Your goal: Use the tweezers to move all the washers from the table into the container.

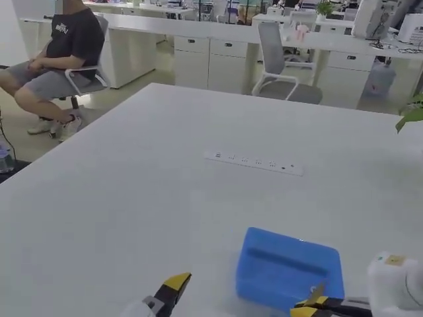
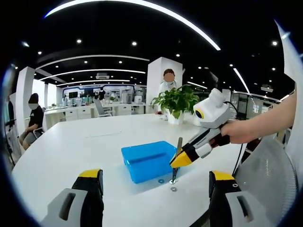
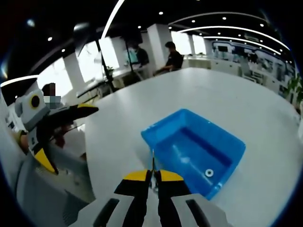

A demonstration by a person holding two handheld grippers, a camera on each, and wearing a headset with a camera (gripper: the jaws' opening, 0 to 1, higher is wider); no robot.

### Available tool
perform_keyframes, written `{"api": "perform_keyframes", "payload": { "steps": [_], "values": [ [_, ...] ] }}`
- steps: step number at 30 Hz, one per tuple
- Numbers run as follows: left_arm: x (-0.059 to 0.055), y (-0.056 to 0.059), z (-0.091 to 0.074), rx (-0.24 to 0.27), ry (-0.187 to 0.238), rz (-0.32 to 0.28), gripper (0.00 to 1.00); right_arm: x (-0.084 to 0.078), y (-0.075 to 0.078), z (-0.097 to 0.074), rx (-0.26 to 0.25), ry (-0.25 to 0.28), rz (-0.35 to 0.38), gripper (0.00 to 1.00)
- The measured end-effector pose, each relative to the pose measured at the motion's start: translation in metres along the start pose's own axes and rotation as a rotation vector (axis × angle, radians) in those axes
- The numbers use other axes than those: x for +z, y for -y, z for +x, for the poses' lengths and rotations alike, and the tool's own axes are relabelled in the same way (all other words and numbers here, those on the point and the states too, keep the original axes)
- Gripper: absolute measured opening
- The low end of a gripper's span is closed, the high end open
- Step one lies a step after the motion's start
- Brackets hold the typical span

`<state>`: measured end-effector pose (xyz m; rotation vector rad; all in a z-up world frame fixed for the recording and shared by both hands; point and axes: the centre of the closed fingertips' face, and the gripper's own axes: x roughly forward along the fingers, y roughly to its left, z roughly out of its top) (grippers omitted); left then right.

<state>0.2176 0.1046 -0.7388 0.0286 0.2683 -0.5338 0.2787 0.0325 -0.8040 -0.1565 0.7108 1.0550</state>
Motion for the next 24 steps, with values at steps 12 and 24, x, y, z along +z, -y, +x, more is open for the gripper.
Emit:
{"api": "perform_keyframes", "payload": {
  "steps": [12, 24],
  "values": [
    [-0.0002, 0.0003, 0.0001, -0.003, 0.001, -0.001, 0.94, -0.0064, -0.0026, 0.0012, 0.004, -0.016, -0.032, 0.04],
    [-0.0014, 0.0002, 0.0001, -0.003, -0.006, 0.004, 0.93, -0.0084, -0.0058, -0.0019, -0.003, 0.008, -0.073, 0.03]
  ]
}}
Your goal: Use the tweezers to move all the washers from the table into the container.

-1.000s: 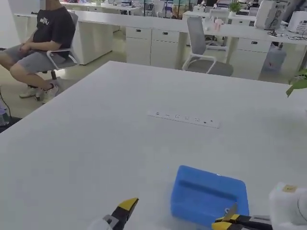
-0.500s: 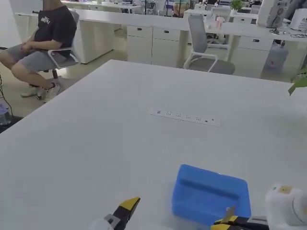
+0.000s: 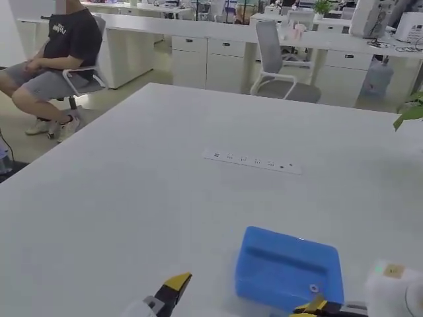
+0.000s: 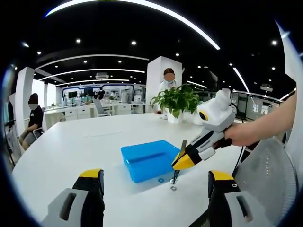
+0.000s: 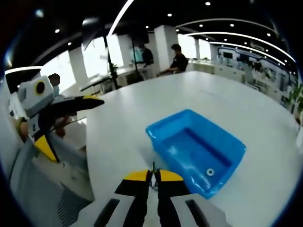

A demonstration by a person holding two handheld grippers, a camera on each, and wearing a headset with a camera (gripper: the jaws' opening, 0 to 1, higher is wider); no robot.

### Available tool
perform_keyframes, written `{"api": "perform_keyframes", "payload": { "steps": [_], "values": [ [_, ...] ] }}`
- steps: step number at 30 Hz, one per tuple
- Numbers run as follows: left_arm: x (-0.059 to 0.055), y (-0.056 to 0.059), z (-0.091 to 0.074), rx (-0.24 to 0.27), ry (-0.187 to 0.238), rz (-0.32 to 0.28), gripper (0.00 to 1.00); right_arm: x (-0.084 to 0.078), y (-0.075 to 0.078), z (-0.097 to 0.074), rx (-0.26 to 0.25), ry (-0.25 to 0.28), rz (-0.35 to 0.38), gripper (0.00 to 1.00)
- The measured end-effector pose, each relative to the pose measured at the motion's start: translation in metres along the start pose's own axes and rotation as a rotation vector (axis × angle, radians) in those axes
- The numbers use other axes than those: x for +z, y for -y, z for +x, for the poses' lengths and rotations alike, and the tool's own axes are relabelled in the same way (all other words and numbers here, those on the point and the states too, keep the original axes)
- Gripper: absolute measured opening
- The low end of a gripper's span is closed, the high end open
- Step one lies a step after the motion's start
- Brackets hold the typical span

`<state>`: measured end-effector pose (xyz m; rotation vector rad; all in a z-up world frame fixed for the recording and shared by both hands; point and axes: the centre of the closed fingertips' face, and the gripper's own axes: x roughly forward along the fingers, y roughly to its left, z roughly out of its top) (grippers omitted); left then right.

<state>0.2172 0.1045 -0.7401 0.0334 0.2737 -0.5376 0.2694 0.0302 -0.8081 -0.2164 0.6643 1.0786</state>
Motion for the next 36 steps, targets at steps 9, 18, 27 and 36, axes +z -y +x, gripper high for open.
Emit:
{"api": "perform_keyframes", "payload": {
  "steps": [9, 18, 27, 36],
  "values": [
    [-0.001, -0.001, 0.000, -0.004, 0.001, -0.001, 0.92, 0.019, -0.002, -0.018, -0.005, 0.055, 0.017, 0.03],
    [0.001, 0.000, 0.000, -0.006, 0.009, -0.007, 0.92, 0.046, 0.008, -0.037, -0.031, 0.114, 0.024, 0.03],
    [0.004, 0.001, -0.001, -0.008, 0.022, -0.020, 0.92, 0.068, 0.025, -0.040, -0.061, 0.169, 0.061, 0.03],
    [0.005, 0.002, -0.001, -0.014, 0.028, -0.023, 0.91, 0.065, 0.056, -0.029, -0.102, 0.174, 0.152, 0.03]
  ]
}}
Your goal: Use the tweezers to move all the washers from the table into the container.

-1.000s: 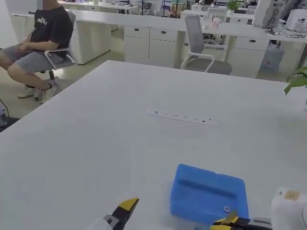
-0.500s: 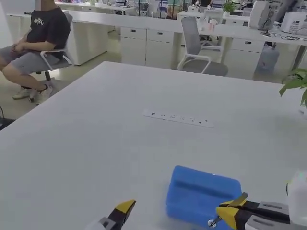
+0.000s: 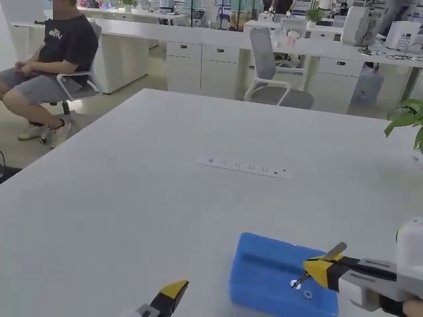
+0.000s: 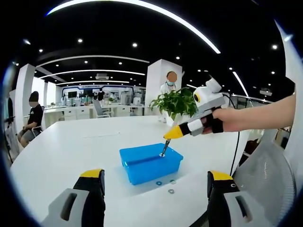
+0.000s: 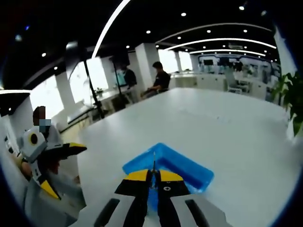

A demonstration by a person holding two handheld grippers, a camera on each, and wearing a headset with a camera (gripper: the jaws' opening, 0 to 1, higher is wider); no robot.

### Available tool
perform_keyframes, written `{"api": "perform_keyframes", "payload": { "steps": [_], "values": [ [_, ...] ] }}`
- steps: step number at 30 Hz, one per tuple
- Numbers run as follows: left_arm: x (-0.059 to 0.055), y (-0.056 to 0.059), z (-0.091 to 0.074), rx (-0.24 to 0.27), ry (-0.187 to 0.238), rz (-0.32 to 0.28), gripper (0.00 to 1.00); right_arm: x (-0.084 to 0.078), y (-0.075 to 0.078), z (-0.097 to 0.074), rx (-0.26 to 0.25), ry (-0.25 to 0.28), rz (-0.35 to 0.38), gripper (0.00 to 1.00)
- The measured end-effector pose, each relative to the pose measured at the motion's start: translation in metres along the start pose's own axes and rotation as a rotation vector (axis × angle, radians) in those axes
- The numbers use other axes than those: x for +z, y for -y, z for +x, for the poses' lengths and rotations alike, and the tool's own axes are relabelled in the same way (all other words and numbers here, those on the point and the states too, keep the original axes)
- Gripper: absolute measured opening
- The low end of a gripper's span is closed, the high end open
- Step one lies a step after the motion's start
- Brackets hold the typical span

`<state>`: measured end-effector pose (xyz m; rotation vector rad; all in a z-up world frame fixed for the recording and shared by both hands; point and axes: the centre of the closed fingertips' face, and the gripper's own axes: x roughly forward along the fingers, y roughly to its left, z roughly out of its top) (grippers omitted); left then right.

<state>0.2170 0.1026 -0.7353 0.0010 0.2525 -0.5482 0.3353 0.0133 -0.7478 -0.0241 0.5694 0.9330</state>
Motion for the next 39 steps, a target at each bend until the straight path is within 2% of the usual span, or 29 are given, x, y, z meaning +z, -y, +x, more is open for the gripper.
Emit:
{"api": "perform_keyframes", "payload": {
  "steps": [7, 11, 19, 26, 34, 39],
  "values": [
    [0.000, 0.000, 0.000, 0.000, 0.003, -0.005, 0.91, -0.009, 0.017, 0.014, -0.015, -0.034, 0.034, 0.03],
    [0.000, -0.001, 0.000, 0.002, -0.001, -0.003, 0.91, -0.016, 0.024, 0.024, -0.022, -0.076, 0.021, 0.03],
    [-0.002, -0.001, 0.000, 0.005, -0.005, -0.006, 0.90, -0.026, 0.036, 0.035, -0.024, -0.127, 0.009, 0.03],
    [-0.003, -0.002, -0.001, 0.005, -0.008, -0.009, 0.90, -0.031, 0.031, 0.035, -0.024, -0.144, 0.007, 0.03],
    [-0.005, -0.001, -0.001, 0.003, -0.013, -0.008, 0.90, -0.034, 0.042, 0.038, -0.024, -0.152, 0.001, 0.03],
    [-0.003, -0.001, 0.000, 0.003, -0.015, -0.007, 0.89, -0.033, 0.036, 0.038, -0.026, -0.156, -0.012, 0.03]
  ]
}}
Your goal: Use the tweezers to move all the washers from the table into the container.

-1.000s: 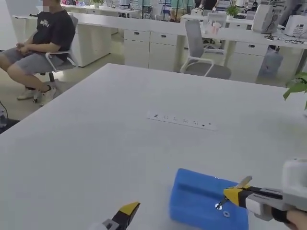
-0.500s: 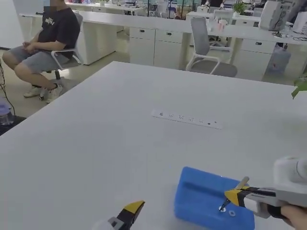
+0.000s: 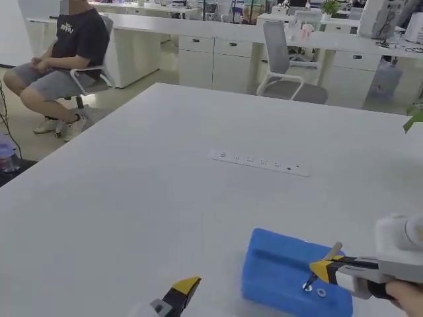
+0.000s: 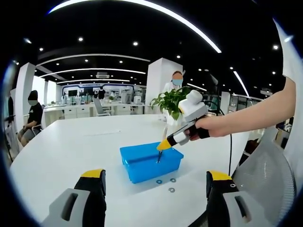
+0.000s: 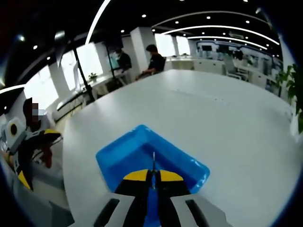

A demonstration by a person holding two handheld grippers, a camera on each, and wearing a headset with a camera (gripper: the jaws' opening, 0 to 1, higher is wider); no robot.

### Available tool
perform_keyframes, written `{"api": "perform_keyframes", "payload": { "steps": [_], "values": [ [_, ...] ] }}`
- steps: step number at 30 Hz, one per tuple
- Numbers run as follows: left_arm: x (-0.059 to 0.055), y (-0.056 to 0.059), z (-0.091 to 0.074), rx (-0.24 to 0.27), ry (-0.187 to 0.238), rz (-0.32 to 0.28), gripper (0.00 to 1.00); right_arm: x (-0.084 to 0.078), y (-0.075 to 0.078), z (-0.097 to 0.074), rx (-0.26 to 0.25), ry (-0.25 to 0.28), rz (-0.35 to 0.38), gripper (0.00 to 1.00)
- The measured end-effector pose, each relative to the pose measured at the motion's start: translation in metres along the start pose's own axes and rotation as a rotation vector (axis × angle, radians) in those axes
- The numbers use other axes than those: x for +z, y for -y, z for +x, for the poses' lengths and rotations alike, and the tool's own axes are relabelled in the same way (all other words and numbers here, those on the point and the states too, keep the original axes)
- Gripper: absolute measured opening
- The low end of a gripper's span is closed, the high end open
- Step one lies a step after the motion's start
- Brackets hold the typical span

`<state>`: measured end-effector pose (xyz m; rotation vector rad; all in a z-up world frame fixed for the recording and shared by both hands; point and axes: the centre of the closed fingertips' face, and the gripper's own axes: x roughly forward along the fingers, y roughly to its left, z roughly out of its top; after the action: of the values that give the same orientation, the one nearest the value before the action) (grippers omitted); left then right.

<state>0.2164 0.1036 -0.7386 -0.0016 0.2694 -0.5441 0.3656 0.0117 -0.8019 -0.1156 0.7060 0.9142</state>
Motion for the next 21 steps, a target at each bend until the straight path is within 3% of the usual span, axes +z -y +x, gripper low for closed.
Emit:
{"api": "perform_keyframes", "payload": {
  "steps": [21],
  "values": [
    [0.0009, -0.0014, 0.0006, -0.001, 0.006, -0.002, 0.89, 0.0037, -0.0047, -0.0023, 0.007, 0.002, -0.043, 0.04]
  ]
}}
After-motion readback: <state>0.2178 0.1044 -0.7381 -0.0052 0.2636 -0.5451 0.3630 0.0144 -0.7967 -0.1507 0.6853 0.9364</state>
